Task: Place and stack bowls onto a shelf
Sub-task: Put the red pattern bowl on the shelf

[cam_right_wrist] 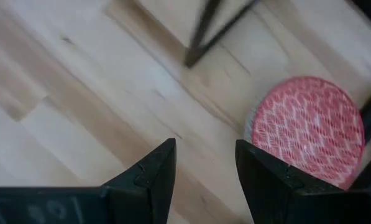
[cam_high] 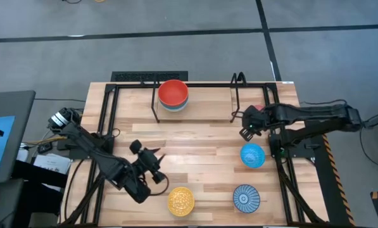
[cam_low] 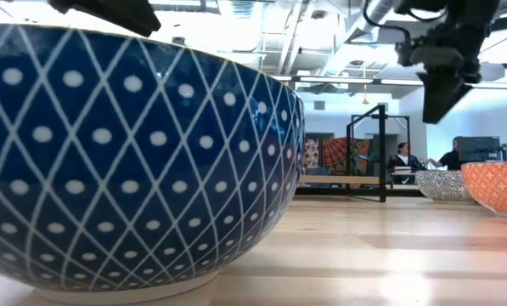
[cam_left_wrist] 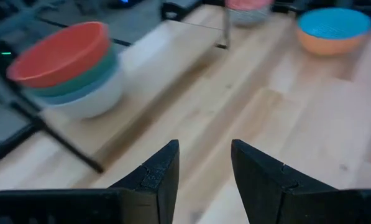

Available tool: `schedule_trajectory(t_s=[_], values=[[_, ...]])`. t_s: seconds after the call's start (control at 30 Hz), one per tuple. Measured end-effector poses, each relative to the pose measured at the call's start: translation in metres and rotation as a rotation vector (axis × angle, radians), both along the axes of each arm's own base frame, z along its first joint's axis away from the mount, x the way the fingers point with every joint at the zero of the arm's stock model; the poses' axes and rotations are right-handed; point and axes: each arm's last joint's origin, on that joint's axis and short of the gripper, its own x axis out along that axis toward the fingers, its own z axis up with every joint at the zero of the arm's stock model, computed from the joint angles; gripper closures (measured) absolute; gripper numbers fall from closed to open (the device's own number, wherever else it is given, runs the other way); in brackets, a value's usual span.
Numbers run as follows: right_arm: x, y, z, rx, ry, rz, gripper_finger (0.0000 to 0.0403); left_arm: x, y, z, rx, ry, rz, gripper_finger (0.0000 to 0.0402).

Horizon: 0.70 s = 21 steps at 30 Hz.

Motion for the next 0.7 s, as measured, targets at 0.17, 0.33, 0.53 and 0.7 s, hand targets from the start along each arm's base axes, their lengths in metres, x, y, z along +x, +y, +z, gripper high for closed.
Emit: schedule_trajectory(t_s=[0.17, 0.33, 0.53, 0.7], values=[[-0.014, -0.010, -0.016, 0.060, 0.043, -0.075, 0.0212, 0.014, -0.002, 0.002, -0.010, 0.002, -0.062, 0.0269], [-0.023, -0.015, -0.033, 0.075, 0.118, -0.102, 0.0212, 0.025, -0.007, -0.008, 0.020, 0.019, -0.077, 0.0269], [-0.028, -0.020, -0.050, 0.081, 0.158, -0.125, 0.0212, 0.031, -0.008, -0.019, 0.005, 0.068, -0.089, 0.0269], [-0.027, -0.025, -0.050, 0.083, 0.125, -0.177, 0.0228, 0.035, -0.008, -0.020, -0.020, 0.051, -0.091, 0.0269]])
